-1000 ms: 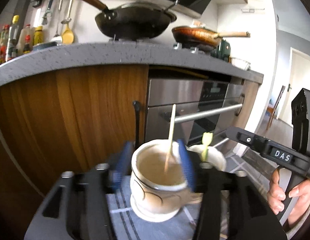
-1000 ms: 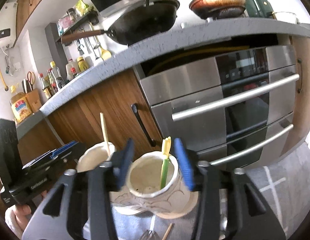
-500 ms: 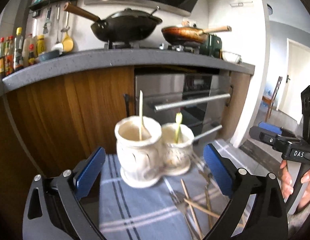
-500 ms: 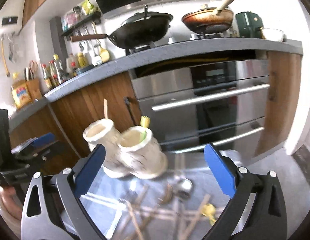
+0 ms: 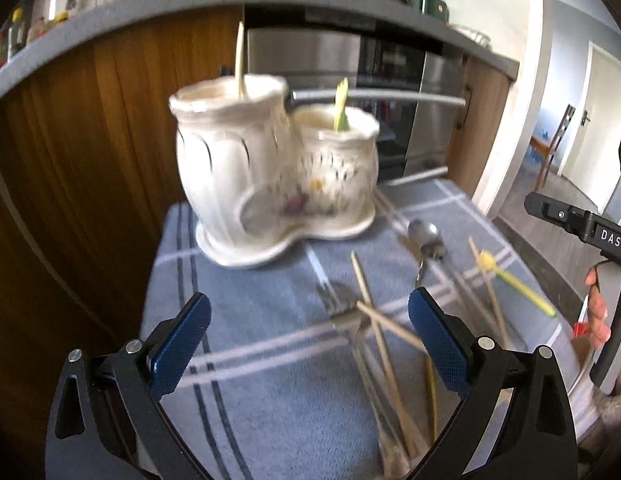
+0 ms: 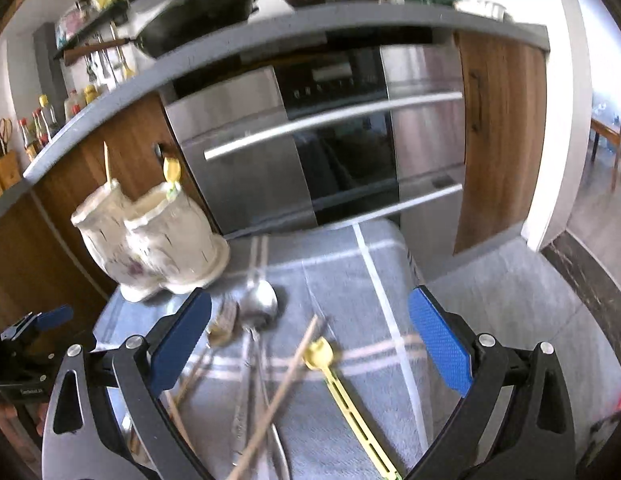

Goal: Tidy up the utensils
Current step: 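Move both open tools back over the utensils on the cloth, then grasp a silver fork with the left tool while the right tool grasps a chopstick, then lift fork and chopstick and drop them into the ceramic holder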

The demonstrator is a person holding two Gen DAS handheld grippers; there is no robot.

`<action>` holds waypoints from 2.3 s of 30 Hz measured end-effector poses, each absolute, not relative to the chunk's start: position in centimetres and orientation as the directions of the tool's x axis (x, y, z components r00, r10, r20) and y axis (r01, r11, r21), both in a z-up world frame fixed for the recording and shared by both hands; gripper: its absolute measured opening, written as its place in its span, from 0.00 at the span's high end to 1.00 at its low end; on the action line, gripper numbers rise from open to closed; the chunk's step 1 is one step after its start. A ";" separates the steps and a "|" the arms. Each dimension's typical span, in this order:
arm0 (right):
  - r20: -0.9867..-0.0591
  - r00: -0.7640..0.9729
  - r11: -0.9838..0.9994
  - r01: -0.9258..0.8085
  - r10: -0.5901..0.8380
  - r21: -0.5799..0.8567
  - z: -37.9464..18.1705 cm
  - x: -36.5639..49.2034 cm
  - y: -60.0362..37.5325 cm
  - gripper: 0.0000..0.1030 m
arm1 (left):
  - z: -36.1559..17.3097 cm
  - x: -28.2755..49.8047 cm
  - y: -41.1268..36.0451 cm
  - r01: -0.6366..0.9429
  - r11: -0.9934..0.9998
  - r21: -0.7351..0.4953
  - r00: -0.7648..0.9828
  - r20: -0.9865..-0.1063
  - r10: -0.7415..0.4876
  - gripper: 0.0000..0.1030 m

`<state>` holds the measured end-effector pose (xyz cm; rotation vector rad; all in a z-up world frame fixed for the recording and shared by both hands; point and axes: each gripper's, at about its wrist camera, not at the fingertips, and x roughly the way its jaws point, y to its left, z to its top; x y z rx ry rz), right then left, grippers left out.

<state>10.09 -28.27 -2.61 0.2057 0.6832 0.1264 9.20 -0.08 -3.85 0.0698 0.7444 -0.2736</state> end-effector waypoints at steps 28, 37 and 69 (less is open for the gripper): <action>-0.788 0.527 0.942 -0.083 0.318 0.324 -8.5 11.3 -25.8 0.77 | -8.9 10.6 -2.3 0.383 0.922 -0.062 0.530 -0.802 -0.274 0.69; -0.789 0.546 0.955 -0.076 0.281 0.287 -8.5 11.6 -25.4 0.79 | -9.1 11.0 -2.5 0.386 0.922 -0.043 0.539 -0.800 -0.263 0.71; -0.564 0.718 0.901 -0.218 0.408 0.374 -1.7 9.4 -24.6 0.95 | -3.1 8.3 1.0 0.383 0.917 -0.109 0.668 -0.653 -0.357 0.97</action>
